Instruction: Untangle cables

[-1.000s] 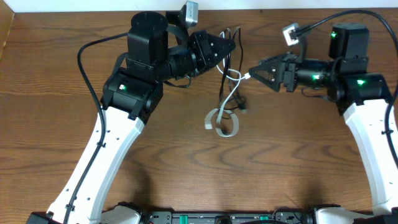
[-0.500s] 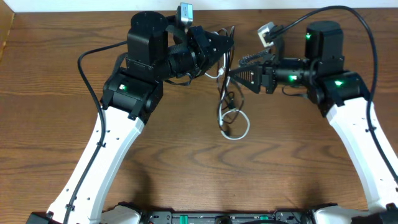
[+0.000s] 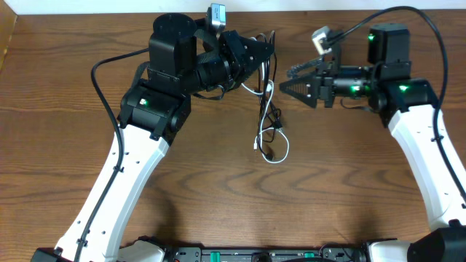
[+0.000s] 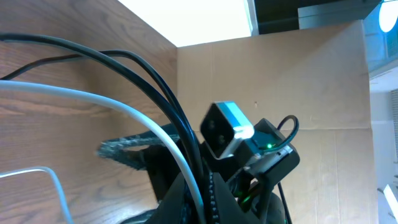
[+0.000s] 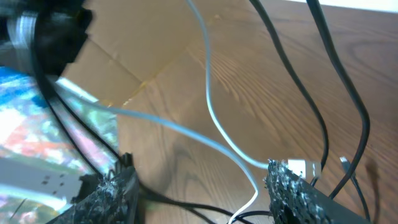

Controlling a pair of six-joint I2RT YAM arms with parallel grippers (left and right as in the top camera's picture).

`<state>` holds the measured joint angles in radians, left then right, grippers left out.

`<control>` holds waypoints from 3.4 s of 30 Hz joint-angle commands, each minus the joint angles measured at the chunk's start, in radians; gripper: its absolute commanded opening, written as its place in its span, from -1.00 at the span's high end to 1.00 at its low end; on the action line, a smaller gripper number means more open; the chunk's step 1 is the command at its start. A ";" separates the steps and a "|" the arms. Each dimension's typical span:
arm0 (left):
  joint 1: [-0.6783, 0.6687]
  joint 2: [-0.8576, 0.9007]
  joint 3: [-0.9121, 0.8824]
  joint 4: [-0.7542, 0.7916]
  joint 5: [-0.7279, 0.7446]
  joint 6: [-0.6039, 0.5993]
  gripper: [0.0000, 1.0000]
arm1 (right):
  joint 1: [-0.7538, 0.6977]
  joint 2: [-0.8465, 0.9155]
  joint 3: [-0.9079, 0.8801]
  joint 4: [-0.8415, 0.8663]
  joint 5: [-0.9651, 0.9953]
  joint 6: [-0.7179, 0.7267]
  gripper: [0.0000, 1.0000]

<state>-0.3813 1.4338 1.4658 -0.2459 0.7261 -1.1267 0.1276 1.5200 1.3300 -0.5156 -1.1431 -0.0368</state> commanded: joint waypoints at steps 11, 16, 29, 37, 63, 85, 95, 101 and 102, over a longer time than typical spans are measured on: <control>0.005 -0.003 0.021 -0.008 -0.006 0.034 0.87 | 0.058 -0.007 0.009 0.089 -0.165 -0.045 -0.11; 0.005 -0.003 0.021 -0.051 -0.006 0.034 0.85 | 0.099 -0.006 0.009 0.191 -0.088 0.068 0.01; 0.004 -0.003 0.021 -0.064 -0.005 0.034 0.85 | 0.192 -0.001 0.009 0.232 0.253 0.227 0.32; 0.004 -0.003 0.021 -0.078 -0.005 0.137 0.85 | 0.181 -0.001 0.009 0.206 0.315 0.246 0.58; 0.031 -0.003 0.021 -0.266 -0.079 0.640 0.85 | 0.110 -0.001 0.009 -0.138 0.839 0.409 0.98; 0.281 -0.263 0.091 0.054 -0.081 0.481 0.85 | 0.106 0.198 -0.031 -0.278 1.081 0.470 0.98; 0.505 -0.330 0.091 0.035 -0.033 0.455 0.85 | 0.077 0.261 -0.031 -0.264 1.046 0.468 0.98; 0.575 -0.321 0.091 0.050 -0.027 0.442 0.85 | 0.069 0.261 -0.031 -0.257 1.046 0.466 0.98; 0.588 -0.321 0.091 0.050 -0.027 0.432 0.85 | 0.068 0.261 -0.031 -0.255 1.047 0.466 0.98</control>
<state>0.1711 1.1164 1.5463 -0.2070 0.6796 -0.6651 0.2066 1.7767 1.3052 -0.7742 -0.0940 0.4259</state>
